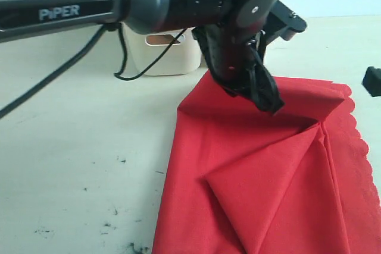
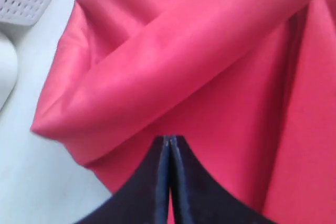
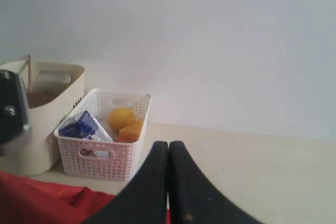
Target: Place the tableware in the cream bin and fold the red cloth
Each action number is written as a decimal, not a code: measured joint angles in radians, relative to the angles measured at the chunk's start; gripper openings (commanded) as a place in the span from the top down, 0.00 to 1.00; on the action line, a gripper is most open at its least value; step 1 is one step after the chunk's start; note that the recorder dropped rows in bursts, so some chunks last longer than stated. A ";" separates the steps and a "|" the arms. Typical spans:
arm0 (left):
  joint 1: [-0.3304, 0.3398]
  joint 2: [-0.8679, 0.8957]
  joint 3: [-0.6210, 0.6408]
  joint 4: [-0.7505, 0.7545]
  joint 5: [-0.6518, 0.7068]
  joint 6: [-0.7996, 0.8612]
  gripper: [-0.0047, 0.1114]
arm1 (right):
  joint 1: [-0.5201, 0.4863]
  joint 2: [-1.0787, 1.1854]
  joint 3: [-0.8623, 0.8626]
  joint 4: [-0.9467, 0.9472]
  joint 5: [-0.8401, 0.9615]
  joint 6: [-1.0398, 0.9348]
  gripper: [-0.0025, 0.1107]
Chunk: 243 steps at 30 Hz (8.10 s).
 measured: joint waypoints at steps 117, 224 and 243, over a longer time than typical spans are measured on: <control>0.091 0.025 0.425 0.044 -0.322 -0.035 0.95 | -0.271 0.584 -0.035 -0.627 0.456 0.691 0.98; 0.408 -1.237 1.175 0.113 -0.958 -0.121 0.95 | -0.500 0.897 -0.429 -1.430 0.766 1.337 0.98; 0.408 -1.237 1.181 0.113 -0.958 -0.133 0.95 | -0.593 0.982 -0.411 -1.415 0.698 1.305 0.98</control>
